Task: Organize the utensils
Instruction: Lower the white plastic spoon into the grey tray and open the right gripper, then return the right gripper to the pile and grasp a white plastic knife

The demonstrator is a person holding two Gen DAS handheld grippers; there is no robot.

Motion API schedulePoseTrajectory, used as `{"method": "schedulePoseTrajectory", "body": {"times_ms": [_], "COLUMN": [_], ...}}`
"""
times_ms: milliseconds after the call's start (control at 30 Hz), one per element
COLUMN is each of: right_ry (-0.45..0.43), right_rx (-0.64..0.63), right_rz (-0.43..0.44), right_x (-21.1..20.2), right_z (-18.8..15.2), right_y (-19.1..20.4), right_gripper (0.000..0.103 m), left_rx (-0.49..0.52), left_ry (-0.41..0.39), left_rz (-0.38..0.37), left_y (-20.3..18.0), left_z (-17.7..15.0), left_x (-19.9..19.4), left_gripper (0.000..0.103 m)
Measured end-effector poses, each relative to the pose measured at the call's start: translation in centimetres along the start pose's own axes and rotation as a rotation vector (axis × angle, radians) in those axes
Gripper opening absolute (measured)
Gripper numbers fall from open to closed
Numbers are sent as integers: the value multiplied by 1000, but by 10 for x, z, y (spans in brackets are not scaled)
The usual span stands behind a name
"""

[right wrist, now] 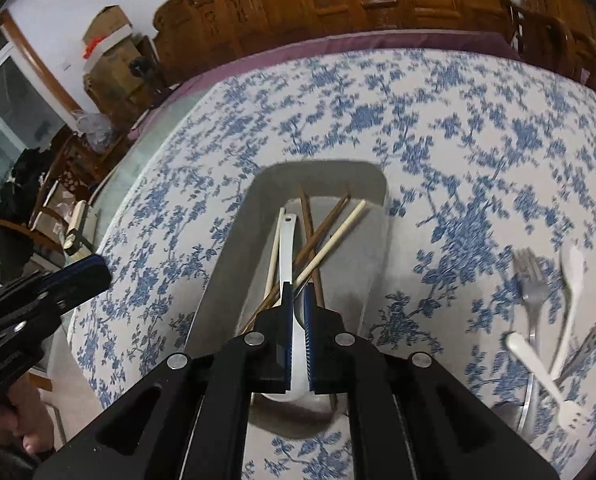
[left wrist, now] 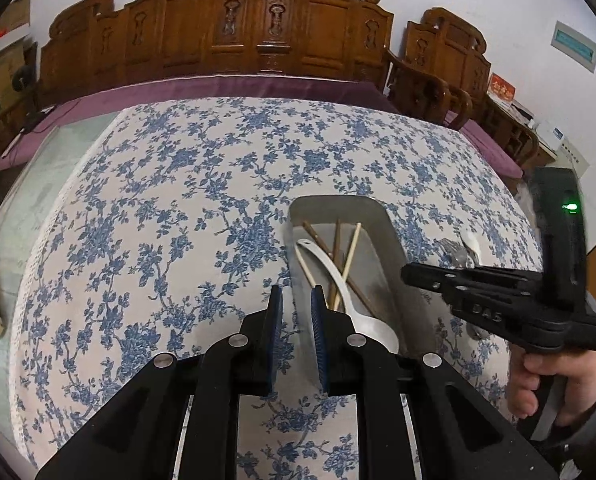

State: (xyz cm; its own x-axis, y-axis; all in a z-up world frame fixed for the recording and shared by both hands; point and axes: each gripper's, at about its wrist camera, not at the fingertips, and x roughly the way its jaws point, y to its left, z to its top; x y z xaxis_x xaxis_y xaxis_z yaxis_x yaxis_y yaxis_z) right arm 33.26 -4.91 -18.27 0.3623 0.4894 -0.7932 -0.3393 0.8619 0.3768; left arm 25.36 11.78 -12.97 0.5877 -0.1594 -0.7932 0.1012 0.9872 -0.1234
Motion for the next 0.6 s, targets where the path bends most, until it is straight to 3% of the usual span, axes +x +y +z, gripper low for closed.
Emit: {"method": "schedulePoseTrajectory", "body": {"times_ms": [200,267,533,600], "right_ry": [-74,-93,-143,-148], "right_rx": [-55,-54,-58,-62], "right_rz": [-10,-14,-96,-127], "right_x": [-49,-67,-124,-136], "right_z": [-8,-14,-44,-54], "right_y": [-11,-23,-72,-86], "right_gripper": [8,8,8,8], "left_rx": [21,32,76,84], "left_ry": [-7,-12,-15,-18], "left_rz": [-13,-13,-43,-52], "left_y": [-19,-26,-65,-74], "left_z": [3,4,8,9], "left_x": [-1,-1,4,4], "left_gripper": [15,21,24,30]}}
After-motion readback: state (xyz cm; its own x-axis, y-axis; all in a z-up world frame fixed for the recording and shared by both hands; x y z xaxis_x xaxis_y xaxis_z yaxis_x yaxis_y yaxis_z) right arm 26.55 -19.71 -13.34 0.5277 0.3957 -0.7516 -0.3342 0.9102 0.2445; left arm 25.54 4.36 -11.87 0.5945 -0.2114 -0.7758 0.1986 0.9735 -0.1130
